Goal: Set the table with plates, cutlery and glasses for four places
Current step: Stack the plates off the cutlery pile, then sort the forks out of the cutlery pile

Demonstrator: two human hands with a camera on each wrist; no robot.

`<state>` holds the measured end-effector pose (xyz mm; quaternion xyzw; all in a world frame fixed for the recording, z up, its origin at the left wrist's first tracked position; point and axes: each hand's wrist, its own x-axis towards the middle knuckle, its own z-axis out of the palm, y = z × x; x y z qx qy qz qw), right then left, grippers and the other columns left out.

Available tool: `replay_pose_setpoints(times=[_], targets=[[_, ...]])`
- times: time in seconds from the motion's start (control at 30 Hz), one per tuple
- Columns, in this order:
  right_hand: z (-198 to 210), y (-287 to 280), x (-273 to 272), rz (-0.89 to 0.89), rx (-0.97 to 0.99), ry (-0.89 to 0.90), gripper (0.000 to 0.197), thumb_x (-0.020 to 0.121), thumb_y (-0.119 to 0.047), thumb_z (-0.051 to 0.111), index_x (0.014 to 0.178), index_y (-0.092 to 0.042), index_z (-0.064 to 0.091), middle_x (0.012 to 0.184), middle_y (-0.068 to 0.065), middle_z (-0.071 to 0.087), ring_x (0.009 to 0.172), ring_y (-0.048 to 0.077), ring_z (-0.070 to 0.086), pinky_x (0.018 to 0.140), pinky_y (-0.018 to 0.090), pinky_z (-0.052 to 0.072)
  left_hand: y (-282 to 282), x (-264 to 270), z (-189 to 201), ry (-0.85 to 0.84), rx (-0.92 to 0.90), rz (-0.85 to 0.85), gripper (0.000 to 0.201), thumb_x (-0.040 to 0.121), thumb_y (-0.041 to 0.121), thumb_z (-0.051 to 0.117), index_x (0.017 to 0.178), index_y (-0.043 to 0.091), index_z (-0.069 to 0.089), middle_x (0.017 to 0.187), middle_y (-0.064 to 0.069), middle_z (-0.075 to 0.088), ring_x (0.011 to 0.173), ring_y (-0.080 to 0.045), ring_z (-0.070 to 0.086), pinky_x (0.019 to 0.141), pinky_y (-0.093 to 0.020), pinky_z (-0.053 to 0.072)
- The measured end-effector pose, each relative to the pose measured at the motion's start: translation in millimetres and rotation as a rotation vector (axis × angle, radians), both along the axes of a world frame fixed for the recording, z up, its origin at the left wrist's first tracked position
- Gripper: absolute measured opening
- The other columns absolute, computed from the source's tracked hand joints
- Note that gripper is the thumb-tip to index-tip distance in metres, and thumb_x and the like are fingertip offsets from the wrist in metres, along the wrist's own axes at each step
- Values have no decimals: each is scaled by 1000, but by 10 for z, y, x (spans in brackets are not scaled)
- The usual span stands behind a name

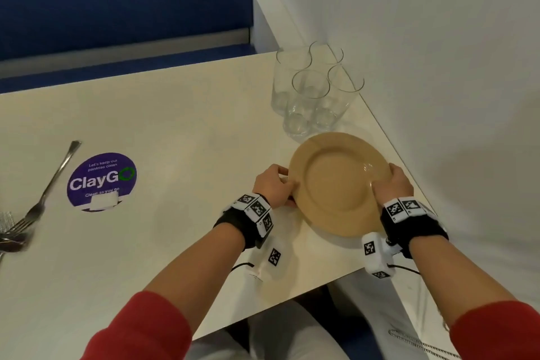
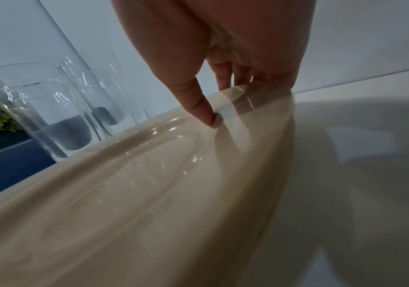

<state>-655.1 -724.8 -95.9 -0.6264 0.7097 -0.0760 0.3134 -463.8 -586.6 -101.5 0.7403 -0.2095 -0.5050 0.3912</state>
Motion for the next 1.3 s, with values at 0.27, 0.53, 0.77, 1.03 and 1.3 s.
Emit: replay_pose_setpoints(times=[0.27,0.53,0.77,1.03,1.3], targets=[[37,-29,31,-29,23,48,67,86,-8,54,146,-11,26,144,16,39,131,35,39,107,42,36,-28,-11,-53,11,-17,19,33,88,23,64,116,13,51,81,-1,61,64,-19,69,74,-32,59],[408,604,854,316,-344,1,43,78,-12,60,120,-15,54,128,15,43,122,33,36,105,41,31,628,592,188,-112,-120,268,20,87,16,61,106,13,57,74,2,61,66,-21,67,81,-39,58],[350,1788,2325,804,-176,-288,30,83,-8,60,112,-14,61,124,9,45,113,24,50,94,25,38,1977,1765,522,-464,-78,543,25,83,15,61,108,17,60,75,15,57,75,-9,58,71,-20,46],[260,3126,3881,1128,-43,-243,22,90,-9,53,110,-10,61,112,6,63,95,16,57,82,22,43,3535,3162,540,-724,153,352,26,88,14,57,112,19,65,109,0,66,100,-17,61,91,-26,47],[74,3475,4658,1467,-129,267,29,89,-3,56,113,-17,64,120,6,54,114,24,51,97,35,46,3937,3770,488,-746,242,143,26,87,19,60,112,20,66,113,2,66,102,-15,60,85,-21,44]])
